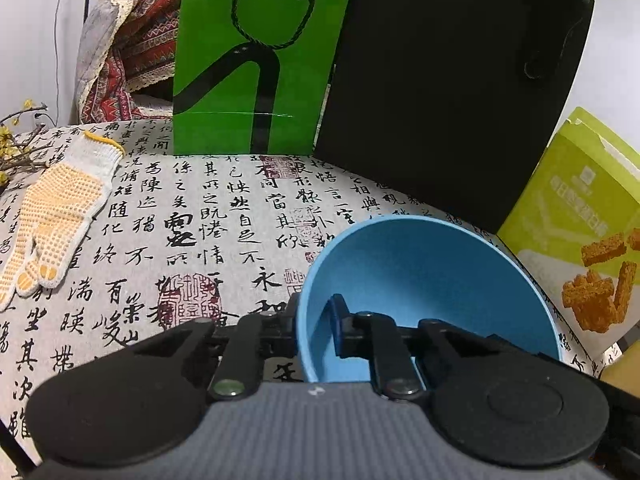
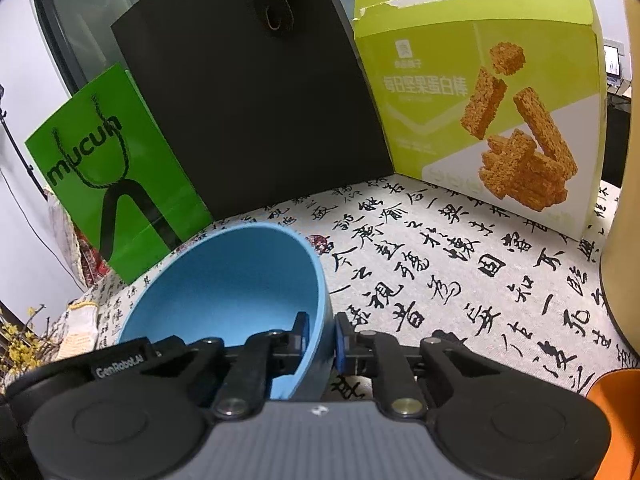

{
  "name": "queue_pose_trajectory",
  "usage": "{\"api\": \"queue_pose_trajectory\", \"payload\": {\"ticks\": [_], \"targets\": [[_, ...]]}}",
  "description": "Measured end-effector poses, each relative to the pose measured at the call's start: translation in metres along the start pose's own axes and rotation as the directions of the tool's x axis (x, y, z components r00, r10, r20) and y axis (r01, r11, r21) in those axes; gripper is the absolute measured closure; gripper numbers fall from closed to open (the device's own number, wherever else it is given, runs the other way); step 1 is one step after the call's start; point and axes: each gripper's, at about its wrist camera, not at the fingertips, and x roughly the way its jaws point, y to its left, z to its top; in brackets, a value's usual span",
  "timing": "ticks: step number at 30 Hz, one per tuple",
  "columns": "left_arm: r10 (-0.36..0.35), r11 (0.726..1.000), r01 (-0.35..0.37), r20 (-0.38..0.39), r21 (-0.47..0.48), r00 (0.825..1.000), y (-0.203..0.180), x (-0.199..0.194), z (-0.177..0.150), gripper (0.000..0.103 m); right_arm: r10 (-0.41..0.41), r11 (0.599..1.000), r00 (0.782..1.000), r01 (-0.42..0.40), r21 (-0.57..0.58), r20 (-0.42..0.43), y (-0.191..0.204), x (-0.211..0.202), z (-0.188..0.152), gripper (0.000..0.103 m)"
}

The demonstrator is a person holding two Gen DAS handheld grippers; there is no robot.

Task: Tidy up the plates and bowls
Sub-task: 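Close the left gripper on the bowl rim while the right closes on the opposite rim, then lift the blue bowl with both grippers and pull it away from the bags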

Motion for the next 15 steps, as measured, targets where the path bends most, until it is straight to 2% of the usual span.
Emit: {"api": "queue_pose_trajectory", "payload": {"ticks": [15], "targets": [[-0.008,1.000,0.008,0.035,-0.001,0.999,-0.0022,-0.0079,0.0030,0.088,-0.001,1.000,0.999,0.001,0.016,0.033,0.0020,-0.0087,0.0015,0.092]]}}
